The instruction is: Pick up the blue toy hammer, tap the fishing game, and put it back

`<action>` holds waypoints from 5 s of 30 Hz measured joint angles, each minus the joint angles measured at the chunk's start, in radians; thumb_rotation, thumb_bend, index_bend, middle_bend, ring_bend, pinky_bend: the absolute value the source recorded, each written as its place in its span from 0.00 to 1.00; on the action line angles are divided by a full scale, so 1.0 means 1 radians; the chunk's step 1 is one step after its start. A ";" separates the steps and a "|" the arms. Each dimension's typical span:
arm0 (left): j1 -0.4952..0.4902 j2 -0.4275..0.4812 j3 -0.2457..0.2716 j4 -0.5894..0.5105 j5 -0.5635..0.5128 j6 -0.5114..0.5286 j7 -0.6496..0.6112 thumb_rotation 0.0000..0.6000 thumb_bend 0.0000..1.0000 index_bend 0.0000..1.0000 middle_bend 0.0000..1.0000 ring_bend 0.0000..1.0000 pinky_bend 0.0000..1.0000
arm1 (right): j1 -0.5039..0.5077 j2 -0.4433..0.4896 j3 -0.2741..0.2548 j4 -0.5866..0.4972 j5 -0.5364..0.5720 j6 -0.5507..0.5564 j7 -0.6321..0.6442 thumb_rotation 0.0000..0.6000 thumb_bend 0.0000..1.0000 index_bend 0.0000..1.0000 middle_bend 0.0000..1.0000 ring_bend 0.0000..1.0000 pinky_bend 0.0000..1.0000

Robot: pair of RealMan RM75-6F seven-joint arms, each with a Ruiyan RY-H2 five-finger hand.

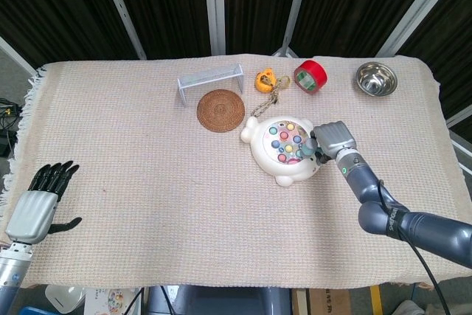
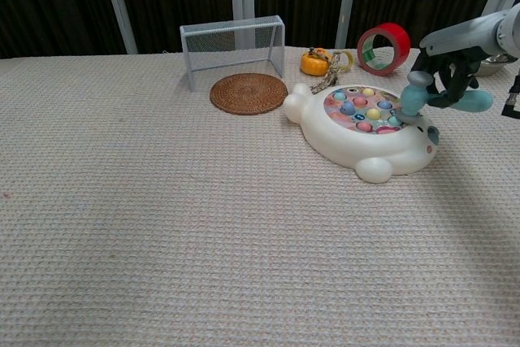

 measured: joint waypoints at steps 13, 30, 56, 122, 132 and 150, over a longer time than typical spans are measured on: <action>-0.006 -0.004 0.000 0.004 0.007 -0.003 -0.002 1.00 0.04 0.00 0.00 0.00 0.00 | 0.042 0.051 0.017 -0.076 0.033 0.030 -0.013 1.00 0.71 1.00 0.82 0.70 0.60; -0.012 -0.008 -0.001 0.019 -0.011 -0.022 -0.013 1.00 0.04 0.00 0.00 0.00 0.00 | 0.155 -0.059 -0.035 0.032 0.203 0.000 -0.103 1.00 0.71 1.00 0.82 0.70 0.60; -0.002 0.004 0.003 0.006 0.014 0.016 -0.010 1.00 0.04 0.00 0.00 0.00 0.00 | 0.035 0.095 -0.045 -0.185 0.001 0.098 0.013 1.00 0.72 1.00 0.82 0.70 0.60; 0.016 0.021 0.005 -0.078 0.027 0.037 0.085 1.00 0.04 0.00 0.00 0.00 0.00 | -0.380 -0.089 0.029 0.263 -0.519 -0.026 0.431 1.00 0.33 0.61 0.56 0.39 0.36; 0.016 0.019 0.005 -0.074 0.026 0.037 0.082 1.00 0.04 0.00 0.00 0.00 0.00 | -0.386 -0.092 0.040 0.265 -0.512 -0.038 0.419 1.00 0.27 0.60 0.56 0.39 0.34; 0.014 0.014 0.002 -0.073 0.017 0.029 0.083 1.00 0.04 0.00 0.00 0.00 0.00 | -0.353 -0.072 0.065 0.268 -0.446 -0.107 0.386 1.00 0.26 0.46 0.48 0.31 0.25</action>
